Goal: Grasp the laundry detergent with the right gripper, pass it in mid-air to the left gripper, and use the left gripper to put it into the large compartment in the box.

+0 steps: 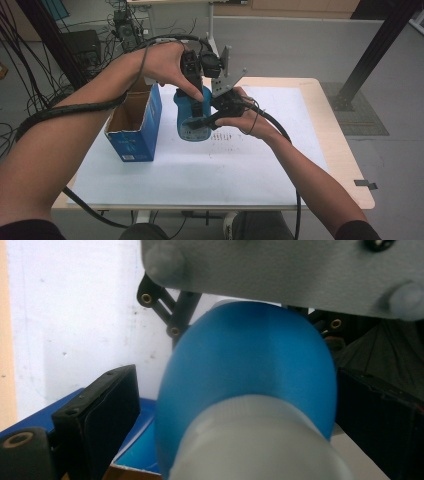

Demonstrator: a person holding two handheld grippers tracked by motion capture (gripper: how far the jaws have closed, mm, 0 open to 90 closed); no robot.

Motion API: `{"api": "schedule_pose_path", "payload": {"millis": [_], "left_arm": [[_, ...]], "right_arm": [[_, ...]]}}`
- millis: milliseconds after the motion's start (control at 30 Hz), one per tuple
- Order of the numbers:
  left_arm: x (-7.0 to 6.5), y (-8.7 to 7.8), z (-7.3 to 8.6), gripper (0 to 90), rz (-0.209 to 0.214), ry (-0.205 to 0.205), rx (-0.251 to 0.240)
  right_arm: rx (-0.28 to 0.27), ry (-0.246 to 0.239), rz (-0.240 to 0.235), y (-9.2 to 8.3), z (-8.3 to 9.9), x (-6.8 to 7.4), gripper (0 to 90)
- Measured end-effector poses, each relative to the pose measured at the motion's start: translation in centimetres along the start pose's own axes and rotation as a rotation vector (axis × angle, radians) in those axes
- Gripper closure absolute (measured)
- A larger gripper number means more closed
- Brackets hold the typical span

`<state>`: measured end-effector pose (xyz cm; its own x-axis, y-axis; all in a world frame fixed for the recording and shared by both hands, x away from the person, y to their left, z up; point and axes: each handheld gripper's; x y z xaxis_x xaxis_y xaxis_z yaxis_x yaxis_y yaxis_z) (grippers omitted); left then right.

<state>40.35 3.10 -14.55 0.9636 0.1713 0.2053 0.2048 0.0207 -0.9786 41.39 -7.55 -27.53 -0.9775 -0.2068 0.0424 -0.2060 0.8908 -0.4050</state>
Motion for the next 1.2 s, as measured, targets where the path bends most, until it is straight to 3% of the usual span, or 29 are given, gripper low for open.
{"api": "schedule_pose_path", "payload": {"millis": [1200], "left_arm": [[-0.32,-0.32,0.16,6.7,-0.004,0.01,-0.003]], "right_arm": [[-0.002,0.004,-0.001,-0.13,-0.25,0.11,44.2]]}}
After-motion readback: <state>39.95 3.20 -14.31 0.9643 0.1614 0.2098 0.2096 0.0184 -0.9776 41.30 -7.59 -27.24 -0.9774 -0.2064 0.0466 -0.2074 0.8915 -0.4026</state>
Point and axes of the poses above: each handheld gripper's, and its own axes: y roughly forward along the jaws, z roughly out of its underside, x roughly to its left, and after that the axes turned 10 degrees about -z, right-handed
